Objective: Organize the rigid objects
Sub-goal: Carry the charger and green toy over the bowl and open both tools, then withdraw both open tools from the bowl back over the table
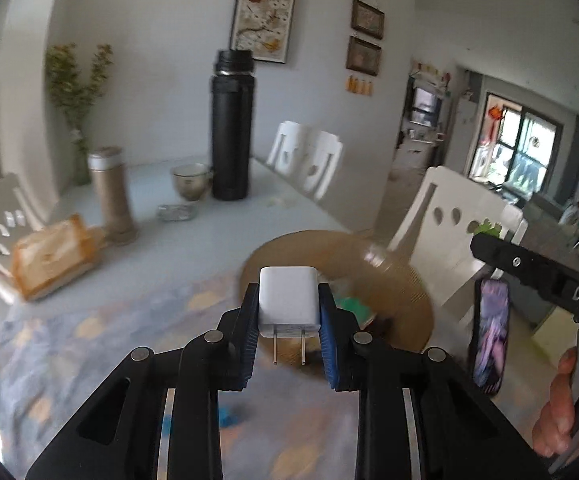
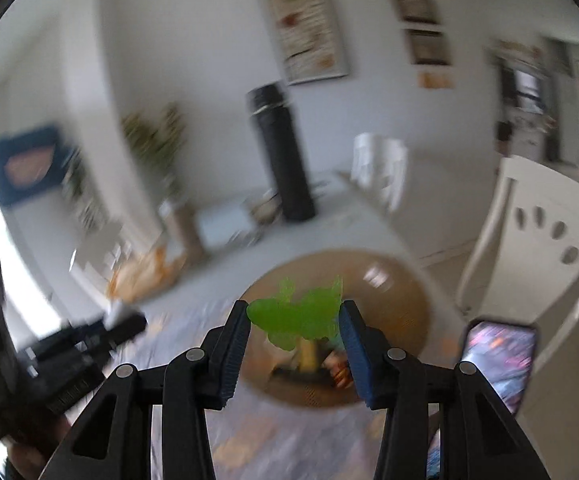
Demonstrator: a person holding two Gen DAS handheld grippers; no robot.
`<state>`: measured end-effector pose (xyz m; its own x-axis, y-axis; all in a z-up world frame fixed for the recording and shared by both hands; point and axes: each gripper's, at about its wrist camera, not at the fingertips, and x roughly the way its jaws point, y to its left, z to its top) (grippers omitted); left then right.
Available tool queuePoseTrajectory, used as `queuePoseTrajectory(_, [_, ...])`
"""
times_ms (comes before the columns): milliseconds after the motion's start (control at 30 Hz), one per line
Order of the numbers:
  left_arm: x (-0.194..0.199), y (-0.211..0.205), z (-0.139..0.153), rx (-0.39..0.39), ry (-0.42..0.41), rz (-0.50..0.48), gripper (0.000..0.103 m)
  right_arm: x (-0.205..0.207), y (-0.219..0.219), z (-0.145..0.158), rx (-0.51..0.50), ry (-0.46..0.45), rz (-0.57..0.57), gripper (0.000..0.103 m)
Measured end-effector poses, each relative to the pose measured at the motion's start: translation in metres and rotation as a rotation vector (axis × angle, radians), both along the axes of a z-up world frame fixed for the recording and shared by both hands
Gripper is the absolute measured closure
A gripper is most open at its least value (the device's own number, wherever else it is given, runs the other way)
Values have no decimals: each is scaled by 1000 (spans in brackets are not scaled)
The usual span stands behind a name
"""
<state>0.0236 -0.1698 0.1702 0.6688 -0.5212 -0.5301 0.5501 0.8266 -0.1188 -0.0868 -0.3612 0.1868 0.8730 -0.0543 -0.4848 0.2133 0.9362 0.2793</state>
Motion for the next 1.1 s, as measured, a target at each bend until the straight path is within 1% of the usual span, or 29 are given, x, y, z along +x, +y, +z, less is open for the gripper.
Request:
queuePoseTrajectory(67, [14,-17,-9,-15,36,-20,79,10,-14,-1,17,25,-34,58])
queuePoseTrajectory(167, [33,-38,-30,-16,97,-41,79,26,-21,-13,38,81,-45,58])
queuePoseTrajectory(267, [45,-49,-49,-12,150,-57,79,50,-20,-34,43,173,-36,58])
queuePoseTrajectory(367, [54,-56,-66,10,194,-59,79,63,-18,-53,51,237,-16,58])
queuePoseTrajectory(433, [56,-57,-74,21,219,-63,79,68,-19,-61,44,271,-14,58])
queuePoseTrajectory(467, [56,-56,-75,20,226,-60,74,74,-18,-65,39,293,-3,58])
queuePoseTrajectory(500, [56,-55,-75,15,230,-50,67,76,-17,-67,42,303,12,58])
queuePoseTrajectory(533, [55,-51,-73,11,233,-37,56,78,-18,-68,45,304,18,58])
queuePoseTrajectory(567, [52,-44,-68,-3,217,-28,56,79,-19,-69,41,303,13,56])
queuePoseTrajectory(633, [43,-30,-59,-5,183,-20,56,71,-17,-66,17,290,-2,55])
queuePoseTrajectory(700, [31,-12,-49,-14,165,-7,51,61,-13,-59,0,266,0,54])
queuePoseTrajectory(733, [25,-1,-45,-26,159,5,45,57,-11,-56,-2,257,2,54])
queuePoseTrajectory(767, [18,11,-41,-37,150,21,38,49,-7,-51,-2,243,11,54])
queuePoseTrajectory(800, [10,24,-38,-48,138,45,34,46,-2,-48,-3,235,24,53])
queuePoseTrajectory(867, [-12,53,-33,-71,98,82,33,37,13,-43,-5,215,62,53])
queuePoseTrajectory(900, [-23,64,-33,-67,83,106,33,29,26,-42,-16,205,96,49])
queuePoseTrajectory(933, [-31,73,-35,-57,75,134,33,27,36,-43,-25,201,115,39])
queuePoseTrajectory(967, [-40,84,-39,-42,66,173,33,20,55,-46,-40,191,162,35])
queuePoseTrajectory(1000, [-51,98,-48,-26,62,222,33,16,66,-50,-47,185,192,33])
queuePoseTrajectory(1033, [-57,107,-55,-19,67,247,33,10,85,-60,-61,176,244,33])
queuePoseTrajectory(1067, [-64,118,-67,-4,79,279,33,8,96,-67,-72,175,264,33])
queuePoseTrajectory(1100, [-67,126,-76,16,89,306,33,8,111,-82,-85,186,297,32])
